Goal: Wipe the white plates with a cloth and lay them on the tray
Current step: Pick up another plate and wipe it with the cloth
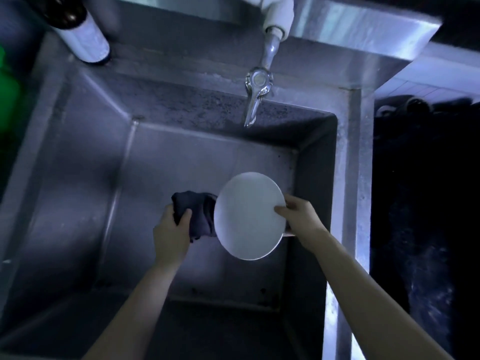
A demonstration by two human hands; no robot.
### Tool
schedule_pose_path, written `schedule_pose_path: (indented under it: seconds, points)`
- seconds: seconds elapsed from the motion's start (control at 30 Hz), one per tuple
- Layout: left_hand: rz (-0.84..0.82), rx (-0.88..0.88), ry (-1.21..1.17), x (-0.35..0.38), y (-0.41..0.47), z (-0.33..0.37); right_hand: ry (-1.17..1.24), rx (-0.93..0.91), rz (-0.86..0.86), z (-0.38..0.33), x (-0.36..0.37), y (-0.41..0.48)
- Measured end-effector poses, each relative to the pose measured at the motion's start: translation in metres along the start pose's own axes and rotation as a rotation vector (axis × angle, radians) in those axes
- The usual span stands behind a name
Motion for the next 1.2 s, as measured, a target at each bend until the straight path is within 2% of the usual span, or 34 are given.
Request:
schedule_pose_path:
  seconds: [0.17, 0.23, 0.33, 0.4, 0.53, 0.6, 0.7, 0.77, 0.83, 0.93, 1.03, 1.1, 1.2]
  points:
    - [0.278, 0.392, 0.103, -0.060, -0.058, 0.070, 0.317, -0.220, -0.024, -0.029, 0.014, -0.072]
    - [0.320, 0.587, 0.147, -0.072, -0.089, 0.110, 0.367, -0.280, -0.011, -0.040, 0.023, -0.096]
    - [0.138, 0.907, 0.360, -0.053, -0.141, 0.148, 0.416, -0.384, -0.003, -0.058, 0.033, -0.127]
    - [0.029, 0.999, 0.436, -0.047, -0.164, 0.153, 0.454, -0.451, 0.009, -0.070, 0.030, -0.146]
    - [0.010, 1.033, 0.234, -0.081, -0.162, 0.173, 0.484, -0.525, 0.043, -0.074, 0.022, -0.176]
    - [0.084, 0.982, 0.356, -0.086, -0.153, 0.183, 0.495, -0.560, 0.044, -0.073, 0.025, -0.188]
    - [0.013, 0.821, 0.620, -0.066, -0.156, 0.172, 0.516, -0.629, 0.042, -0.076, 0.027, -0.203]
    - [-0.019, 0.871, 0.718, -0.059, -0.171, 0.160, 0.516, -0.653, 0.057, -0.076, 0.024, -0.209]
    - [-0.067, 0.978, 0.694, -0.052, -0.188, 0.156, 0.489, -0.662, 0.064, -0.075, 0.024, -0.211]
    - [-0.163, 1.051, 0.678, -0.040, -0.194, 0.166, 0.412, -0.717, 0.029, -0.079, 0.033, -0.217]
    - [-0.112, 1.075, 0.697, -0.046, -0.178, 0.185, 0.420, -0.706, -0.008, -0.083, 0.039, -0.219]
    - [-0.059, 1.020, 0.651, -0.060, -0.164, 0.191, 0.411, -0.700, -0.022, -0.087, 0.038, -0.223]
    - [-0.022, 0.979, 0.625, -0.079, -0.152, 0.186, 0.447, -0.711, 0.033, -0.095, 0.022, -0.228]
Point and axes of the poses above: each hand's wrist, its own y-axis towards the middle knuckle, its own x-axis out of the palm, z = x × y, the point moved 7 cm from there along y, towards the middle knuckle, and after that the axes turned 4 degrees about -z, right-handed, at the moved point
